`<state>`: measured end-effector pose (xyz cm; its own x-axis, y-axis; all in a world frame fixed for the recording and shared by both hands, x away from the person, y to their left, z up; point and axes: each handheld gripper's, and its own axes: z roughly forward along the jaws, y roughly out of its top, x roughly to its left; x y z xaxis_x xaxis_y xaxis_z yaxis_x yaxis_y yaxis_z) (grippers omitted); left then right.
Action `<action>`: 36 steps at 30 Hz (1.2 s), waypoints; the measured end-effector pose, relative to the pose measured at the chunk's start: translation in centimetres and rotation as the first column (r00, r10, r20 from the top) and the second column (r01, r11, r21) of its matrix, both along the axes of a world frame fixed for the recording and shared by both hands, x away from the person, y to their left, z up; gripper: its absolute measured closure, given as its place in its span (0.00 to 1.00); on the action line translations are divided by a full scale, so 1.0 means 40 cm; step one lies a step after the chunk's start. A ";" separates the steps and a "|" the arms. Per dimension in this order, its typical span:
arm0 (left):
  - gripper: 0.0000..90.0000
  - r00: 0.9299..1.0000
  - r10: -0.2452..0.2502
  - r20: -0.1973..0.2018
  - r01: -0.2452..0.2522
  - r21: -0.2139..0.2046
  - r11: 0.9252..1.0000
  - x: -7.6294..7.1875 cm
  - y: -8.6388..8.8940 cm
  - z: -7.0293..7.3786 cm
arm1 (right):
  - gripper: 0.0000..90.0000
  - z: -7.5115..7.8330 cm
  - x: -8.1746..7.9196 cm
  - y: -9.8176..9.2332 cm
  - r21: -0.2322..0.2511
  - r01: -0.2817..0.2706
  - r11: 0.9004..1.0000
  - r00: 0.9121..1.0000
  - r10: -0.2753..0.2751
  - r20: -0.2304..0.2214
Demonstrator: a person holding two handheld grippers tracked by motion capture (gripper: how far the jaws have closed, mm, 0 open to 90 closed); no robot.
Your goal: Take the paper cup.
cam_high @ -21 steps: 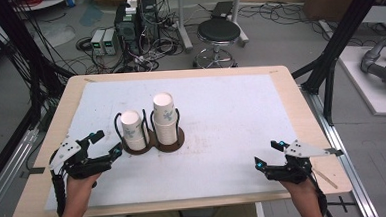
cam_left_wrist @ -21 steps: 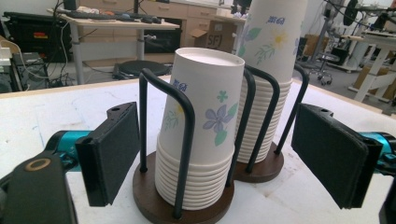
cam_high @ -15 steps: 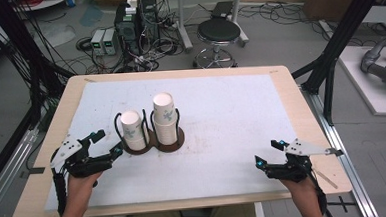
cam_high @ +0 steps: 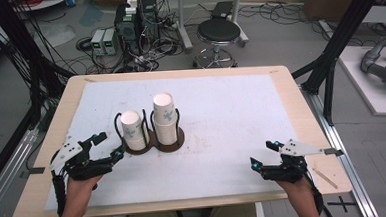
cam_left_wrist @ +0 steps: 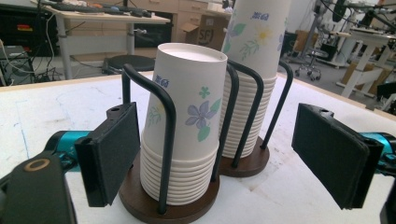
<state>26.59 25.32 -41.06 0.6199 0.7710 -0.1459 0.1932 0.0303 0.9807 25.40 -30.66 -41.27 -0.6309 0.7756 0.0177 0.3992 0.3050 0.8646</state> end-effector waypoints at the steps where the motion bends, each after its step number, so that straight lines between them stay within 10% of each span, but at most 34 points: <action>1: 0.17 1.000 -0.002 -0.012 0.002 0.007 1.000 0.002 -0.001 0.001 | 0.19 0.000 0.000 0.000 0.000 0.000 1.000 1.000 0.000 0.000; 14: 0.17 1.000 -0.016 -0.001 0.016 -0.033 0.999 0.029 -0.011 0.041 | 0.19 -0.007 0.007 -0.008 0.003 0.000 1.000 1.000 0.000 -0.023; 36: 0.18 0.995 -0.053 -0.084 0.062 0.102 0.993 0.167 -0.071 0.144 | 0.19 -0.007 0.003 -0.014 -0.003 0.006 1.000 1.000 -0.006 -0.024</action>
<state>33.28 22.46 -35.30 0.6530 0.7480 -0.1185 0.2710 -0.0847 0.9589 25.51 -31.24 -41.55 -0.6259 0.7793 0.0307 0.4213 0.3048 0.8542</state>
